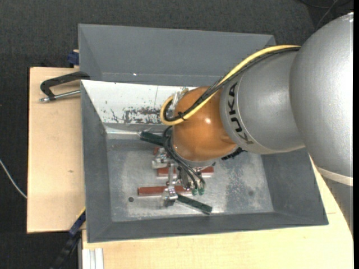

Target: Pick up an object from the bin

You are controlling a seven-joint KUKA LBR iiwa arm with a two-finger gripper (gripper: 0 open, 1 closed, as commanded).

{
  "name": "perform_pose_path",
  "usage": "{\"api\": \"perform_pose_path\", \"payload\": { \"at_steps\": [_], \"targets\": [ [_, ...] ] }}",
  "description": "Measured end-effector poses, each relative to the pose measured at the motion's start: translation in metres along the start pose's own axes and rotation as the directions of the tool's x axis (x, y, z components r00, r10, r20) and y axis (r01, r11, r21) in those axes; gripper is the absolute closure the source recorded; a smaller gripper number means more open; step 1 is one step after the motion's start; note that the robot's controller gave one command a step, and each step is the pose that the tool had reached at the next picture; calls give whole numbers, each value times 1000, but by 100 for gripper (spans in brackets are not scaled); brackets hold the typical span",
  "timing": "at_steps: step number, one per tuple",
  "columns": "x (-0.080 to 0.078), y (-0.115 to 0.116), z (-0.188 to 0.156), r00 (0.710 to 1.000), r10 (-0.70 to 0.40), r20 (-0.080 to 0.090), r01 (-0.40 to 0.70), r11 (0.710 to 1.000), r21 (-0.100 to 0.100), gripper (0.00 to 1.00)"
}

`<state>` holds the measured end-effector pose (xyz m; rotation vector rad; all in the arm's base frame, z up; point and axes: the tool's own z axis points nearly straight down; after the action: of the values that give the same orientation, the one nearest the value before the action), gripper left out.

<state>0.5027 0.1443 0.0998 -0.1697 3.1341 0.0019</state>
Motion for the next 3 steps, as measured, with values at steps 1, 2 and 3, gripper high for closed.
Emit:
{"api": "perform_pose_path", "payload": {
  "at_steps": [1,2,3],
  "targets": [
    [-7,-20,-5,1000,13,-1,-13,1000,0,0],
    [5,-45,-4,995,100,-2,-100,995,0,0],
    [1,-72,28,998,64,-2,-64,998,-3,0]
  ]
}}
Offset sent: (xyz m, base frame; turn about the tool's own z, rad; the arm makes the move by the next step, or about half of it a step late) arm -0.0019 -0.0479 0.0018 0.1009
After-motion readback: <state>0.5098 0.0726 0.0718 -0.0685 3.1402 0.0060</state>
